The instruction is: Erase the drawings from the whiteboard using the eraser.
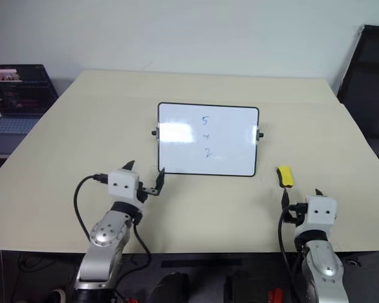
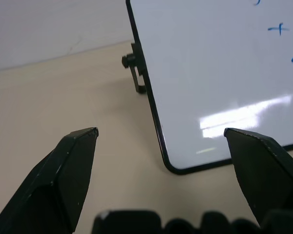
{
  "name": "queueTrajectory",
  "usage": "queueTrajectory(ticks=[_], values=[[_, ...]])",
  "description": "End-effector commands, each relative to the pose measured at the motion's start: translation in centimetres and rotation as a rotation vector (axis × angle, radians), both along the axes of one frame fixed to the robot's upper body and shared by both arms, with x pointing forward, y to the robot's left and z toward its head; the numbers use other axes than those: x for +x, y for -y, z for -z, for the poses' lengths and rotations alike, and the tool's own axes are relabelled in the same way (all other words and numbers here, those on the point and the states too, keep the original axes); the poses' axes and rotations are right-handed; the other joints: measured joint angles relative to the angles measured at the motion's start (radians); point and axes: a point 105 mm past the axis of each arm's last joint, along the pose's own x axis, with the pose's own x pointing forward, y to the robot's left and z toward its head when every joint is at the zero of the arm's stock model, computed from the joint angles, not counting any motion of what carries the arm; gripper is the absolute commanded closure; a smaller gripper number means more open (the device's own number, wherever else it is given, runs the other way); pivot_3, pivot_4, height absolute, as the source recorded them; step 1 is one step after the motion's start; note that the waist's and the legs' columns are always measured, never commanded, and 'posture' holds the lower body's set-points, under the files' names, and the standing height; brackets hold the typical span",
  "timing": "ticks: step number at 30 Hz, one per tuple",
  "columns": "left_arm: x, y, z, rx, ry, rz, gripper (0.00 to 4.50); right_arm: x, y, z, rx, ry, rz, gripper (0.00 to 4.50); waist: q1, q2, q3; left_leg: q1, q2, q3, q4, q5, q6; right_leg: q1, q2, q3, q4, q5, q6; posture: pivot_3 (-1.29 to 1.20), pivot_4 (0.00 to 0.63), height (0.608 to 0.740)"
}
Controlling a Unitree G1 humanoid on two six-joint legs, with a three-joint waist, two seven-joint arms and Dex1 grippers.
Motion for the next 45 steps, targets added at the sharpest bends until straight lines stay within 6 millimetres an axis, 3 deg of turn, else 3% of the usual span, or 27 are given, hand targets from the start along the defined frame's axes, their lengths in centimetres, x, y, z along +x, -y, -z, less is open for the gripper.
queueTrajectory(ticks=[1,5,12,15,19,23,27,32,40,45], values=[[0.0,0.2,-1.1,-0.001,0.047,0.001,0.0,0.6,-0.5,-1.8,-0.014,0.059,-0.037,0.03,0.0,0.0,0.0,0.0,0.0,0.0,0.0,0.0,0.0,0.0,0.0,0.0,0.0,-0.001,-0.001,0.0,0.15,0.74],[-0.3,-1.3,-1.6,0.017,0.069,-0.063,0.0,0.5,0.0,-1.2,-0.03,0.026,-0.013,0.03,0.001,0.0,0.0,0.0,0.0,0.0,0.0,0.0,0.0,0.0,0.0,0.0,0.0,-0.002,-0.004,0.0,0.15,0.74],[-0.2,-3.8,-3.3,0.051,0.091,-0.043,0.0,0.6,-1.9,-1.8,-0.042,0.01,-0.11,0.03,0.0,0.0,0.0,0.0,0.0,0.0,-0.003,0.0,0.0,-0.001,0.0,0.0,0.0,0.0,0.0,0.0,0.15,0.74],[0.5,-5.4,-5.3,0.069,0.145,-0.057,0.0,1.3,-2.1,-2.9,0.014,0.04,-0.103,0.03,0.001,0.0,0.0,0.0,0.0,0.0,-0.002,0.0,0.0,-0.001,0.0,0.0,0.0,0.0,0.0,0.0,0.15,0.74],[1.6,-5.5,-7.2,0.1,0.169,0.04,0.0,2.0,-3.4,-5.0,0.09,0.099,-0.143,0.03,0.001,0.0,0.0,0.0,0.0,0.0,-0.002,0.0,0.0,-0.001,0.0,-0.001,0.0,0.0,0.001,0.0,0.15,0.74],[2.6,-4.0,-9.3,0.132,0.18,0.221,0.0,1.6,-5.1,-7.2,0.179,0.149,-0.189,0.03,0.001,0.0,0.0,-0.001,-0.001,-0.001,-0.003,0.0,0.0,-0.001,0.0,-0.002,-0.001,0.0,0.001,0.0,0.15,0.74],[2.7,-0.7,-11.8,0.118,0.173,0.469,0.0,1.8,-4.8,-7.8,0.212,0.138,-0.18,0.03,0.0,0.0,0.0,-0.002,-0.001,-0.002,-0.004,0.0,-0.001,-0.001,0.0,-0.003,-0.001,0.0,0.001,0.0,0.15,0.74],[2.4,2.6,-13.0,0.136,0.127,0.74,0.0,2.5,-3.9,-8.8,0.204,0.127,-0.162,0.03,-0.001,0.0,0.001,-0.001,-0.002,0.0,-0.004,0.0,-0.001,-0.001,0.002,-0.003,-0.001,0.0,0.002,0.0,0.15,0.74],[2.4,7.4,-13.5,0.27,0.045,1.121,0.0,4.4,0.0,-7.4,0.102,-0.061,-0.105,0.03,-0.001,0.0,0.001,-0.001,-0.003,0.0,-0.004,0.0,0.0,-0.001,0.004,-0.003,-0.001,0.0,0.002,0.0,0.15,0.74],[2.3,8.7,-13.7,0.328,0.019,1.254,0.0,5.0,1.0,-6.7,0.089,-0.143,-0.142,0.03,-0.005,0.0,0.001,-0.002,-0.003,0.001,-0.004,0.0,0.0,-0.002,0.004,-0.004,-0.001,0.0,0.002,0.0,0.15,0.74]])
